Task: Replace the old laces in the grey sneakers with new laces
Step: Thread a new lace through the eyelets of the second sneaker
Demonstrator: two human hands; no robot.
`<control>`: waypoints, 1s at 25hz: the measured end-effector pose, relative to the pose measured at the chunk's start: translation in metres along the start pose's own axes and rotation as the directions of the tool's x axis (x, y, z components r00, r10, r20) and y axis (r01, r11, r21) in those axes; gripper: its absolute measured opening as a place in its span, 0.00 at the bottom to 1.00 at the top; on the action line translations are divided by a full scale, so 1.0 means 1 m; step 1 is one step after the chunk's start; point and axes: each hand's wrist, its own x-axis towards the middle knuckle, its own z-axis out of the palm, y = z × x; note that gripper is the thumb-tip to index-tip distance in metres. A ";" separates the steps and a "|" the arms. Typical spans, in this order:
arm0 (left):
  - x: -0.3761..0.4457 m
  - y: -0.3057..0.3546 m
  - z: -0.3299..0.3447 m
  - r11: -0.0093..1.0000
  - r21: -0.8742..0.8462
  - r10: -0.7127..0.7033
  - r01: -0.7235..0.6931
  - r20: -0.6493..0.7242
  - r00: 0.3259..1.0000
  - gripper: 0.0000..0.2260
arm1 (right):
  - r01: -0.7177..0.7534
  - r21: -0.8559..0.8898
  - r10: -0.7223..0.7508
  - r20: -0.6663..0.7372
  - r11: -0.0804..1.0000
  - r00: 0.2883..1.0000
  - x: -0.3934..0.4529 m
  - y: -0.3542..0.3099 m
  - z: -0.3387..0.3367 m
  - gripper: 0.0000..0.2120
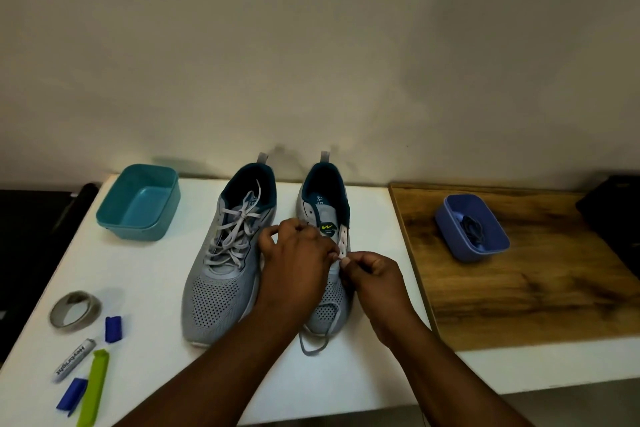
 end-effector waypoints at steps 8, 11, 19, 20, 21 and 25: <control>0.003 -0.001 -0.002 0.996 0.077 0.035 -0.040 0.058 0.998 0.09 | 0.108 -0.149 -0.118 -0.058 0.983 0.991 0.006 -0.003 0.002 0.10; 0.003 -0.002 -0.002 0.999 0.042 0.023 -0.026 0.055 0.998 0.09 | 0.106 -0.223 -0.128 -0.086 0.969 0.988 0.011 0.000 0.004 0.10; 0.001 -0.005 -0.001 0.996 -0.087 -0.008 0.016 0.081 0.997 0.09 | 0.227 -0.543 -0.317 -0.078 0.809 0.945 0.018 -0.001 0.008 0.15; 0.002 -0.005 -0.001 0.994 -0.107 -0.013 0.022 0.077 0.997 0.09 | 0.220 -0.519 -0.305 -0.083 0.826 0.949 0.019 0.000 0.008 0.16; 0.002 -0.005 0.000 0.991 -0.130 -0.020 0.030 0.072 0.997 0.09 | 0.195 -0.441 -0.262 -0.096 0.876 0.960 0.020 0.002 0.007 0.16; 0.002 -0.003 0.001 0.975 -0.214 -0.047 0.058 0.053 0.997 0.07 | 0.050 -0.077 -0.056 -0.084 0.996 0.995 0.017 0.005 0.001 0.14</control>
